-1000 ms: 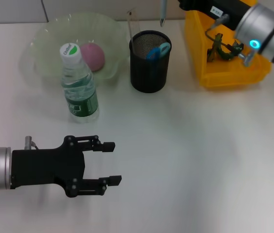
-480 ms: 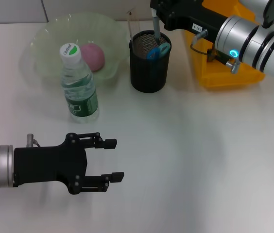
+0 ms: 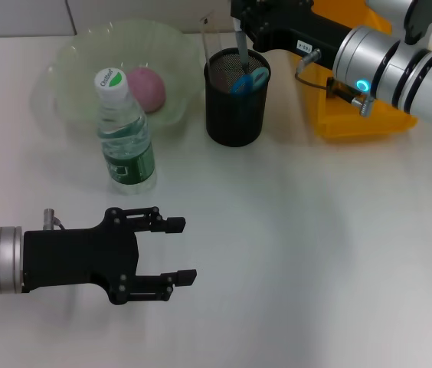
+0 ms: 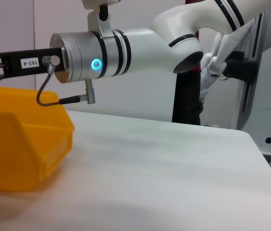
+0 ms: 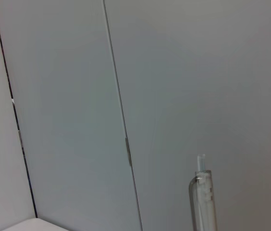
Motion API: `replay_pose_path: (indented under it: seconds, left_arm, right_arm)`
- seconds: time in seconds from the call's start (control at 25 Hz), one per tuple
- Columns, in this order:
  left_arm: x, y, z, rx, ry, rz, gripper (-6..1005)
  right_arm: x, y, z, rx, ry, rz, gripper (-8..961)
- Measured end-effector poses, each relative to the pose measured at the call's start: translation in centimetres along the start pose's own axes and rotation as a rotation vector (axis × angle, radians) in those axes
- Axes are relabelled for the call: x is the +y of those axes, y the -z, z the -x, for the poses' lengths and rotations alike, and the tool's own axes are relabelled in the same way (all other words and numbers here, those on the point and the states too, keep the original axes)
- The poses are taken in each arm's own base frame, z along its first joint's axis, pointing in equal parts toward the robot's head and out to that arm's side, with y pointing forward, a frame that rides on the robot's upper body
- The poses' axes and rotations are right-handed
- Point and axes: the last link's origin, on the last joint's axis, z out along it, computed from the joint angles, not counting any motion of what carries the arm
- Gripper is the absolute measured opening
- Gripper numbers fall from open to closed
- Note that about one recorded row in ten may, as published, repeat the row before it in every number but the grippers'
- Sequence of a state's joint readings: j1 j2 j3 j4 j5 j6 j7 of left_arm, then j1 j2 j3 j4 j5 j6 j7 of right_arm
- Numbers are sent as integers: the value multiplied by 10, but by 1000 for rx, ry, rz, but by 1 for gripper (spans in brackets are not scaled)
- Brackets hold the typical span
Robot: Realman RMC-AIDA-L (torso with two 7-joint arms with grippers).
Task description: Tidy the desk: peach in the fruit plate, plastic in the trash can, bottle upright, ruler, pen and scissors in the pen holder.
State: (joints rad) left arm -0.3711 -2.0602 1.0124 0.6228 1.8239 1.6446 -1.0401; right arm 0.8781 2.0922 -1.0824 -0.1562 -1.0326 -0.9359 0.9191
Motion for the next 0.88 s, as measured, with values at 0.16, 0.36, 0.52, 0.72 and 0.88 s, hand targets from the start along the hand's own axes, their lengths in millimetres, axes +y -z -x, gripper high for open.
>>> replay_pose_path:
  seconds: [0.16, 0.36, 0.52, 0.72, 0.88]
  left_arm:
    - [0, 0, 0, 0, 0, 0, 726]
    - [0, 0, 0, 0, 2, 0, 726]
    - [1, 0, 1, 0, 4, 0, 726]
    - [1, 2, 1, 10, 7, -8, 726]
    - [2, 5, 1, 19, 20, -14, 726]
  right_arm:
    - [0, 2, -2, 4, -9, -3, 150]
    - [0, 3, -6, 10, -18, -6, 157]
    - [1, 6, -7, 0, -29, 4, 378]
    - [4, 26, -5, -78, -87, 61, 457]
    - [6, 58, -8, -126, -140, 133, 589]
